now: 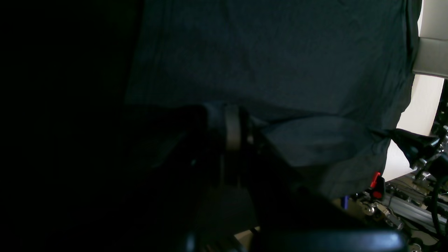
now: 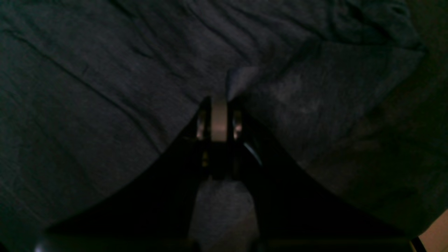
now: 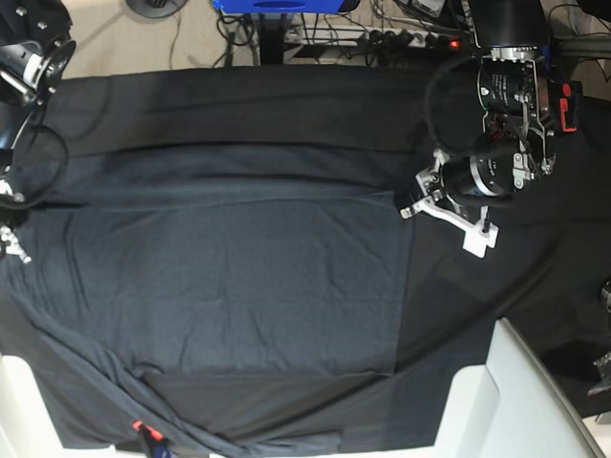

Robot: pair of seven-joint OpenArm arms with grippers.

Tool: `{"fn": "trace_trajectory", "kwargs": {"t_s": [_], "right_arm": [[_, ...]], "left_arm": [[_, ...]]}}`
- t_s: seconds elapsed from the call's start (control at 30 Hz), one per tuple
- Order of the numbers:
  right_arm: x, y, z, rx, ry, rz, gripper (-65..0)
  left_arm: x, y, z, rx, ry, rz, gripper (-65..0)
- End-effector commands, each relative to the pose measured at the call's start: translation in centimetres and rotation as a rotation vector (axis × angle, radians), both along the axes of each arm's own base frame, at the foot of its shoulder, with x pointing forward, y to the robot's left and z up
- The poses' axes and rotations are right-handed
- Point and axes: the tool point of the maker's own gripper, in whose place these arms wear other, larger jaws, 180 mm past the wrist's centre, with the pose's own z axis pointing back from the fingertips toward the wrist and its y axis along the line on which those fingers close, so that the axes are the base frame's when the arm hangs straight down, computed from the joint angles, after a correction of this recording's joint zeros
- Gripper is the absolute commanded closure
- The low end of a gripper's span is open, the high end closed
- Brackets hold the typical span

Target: Fold the T-shirt properly

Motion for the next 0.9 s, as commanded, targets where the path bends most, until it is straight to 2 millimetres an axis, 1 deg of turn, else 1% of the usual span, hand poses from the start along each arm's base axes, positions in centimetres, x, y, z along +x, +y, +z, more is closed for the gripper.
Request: {"fn": "trace_trajectory", "kwargs": {"t_s": [0.0,0.17,0.3,0.63,0.8,0.83,0.87], "right_arm": [[1.3,-1.4,1.8,-0.04,-0.048,-0.006,0.0],[1.3,-1.4,1.8,-0.041,-0.049,-0.006,0.0],[1.9,-1.6,2.2,-0.05,-0.068,-0.009,0.0],[2.0,-1.4,2.2,-0.046,-0.067,-0.008,0.0],[2.0,-1.4,2.2,-0.046,-0.067,-0.008,-0.2],[2.0,-1.4,2.2,-0.046,-0.067,-0.008,-0.5],[2.0,-1.4,2.2,-0.046,-0.067,-0.008,-2.4]], "left_arm": [[0.9,0.2,1.1,-0.001,-0.041,0.0,0.0],[0.8,0.3,1.0,0.0,-0.038,0.001,0.0],[0.8,0.3,1.1,0.0,-0.04,0.001,0.0],[1.0,0.3,1.2,0.0,-0.043,0.002,0.0],[1.1,0.6,1.2,0.005,-0.046,0.009,0.0],[1.1,1.0,1.3,0.007,-0.048,0.02,0.0],[1.2,1.5,1.4,0.005,-0.05,0.038,0.0]]}}
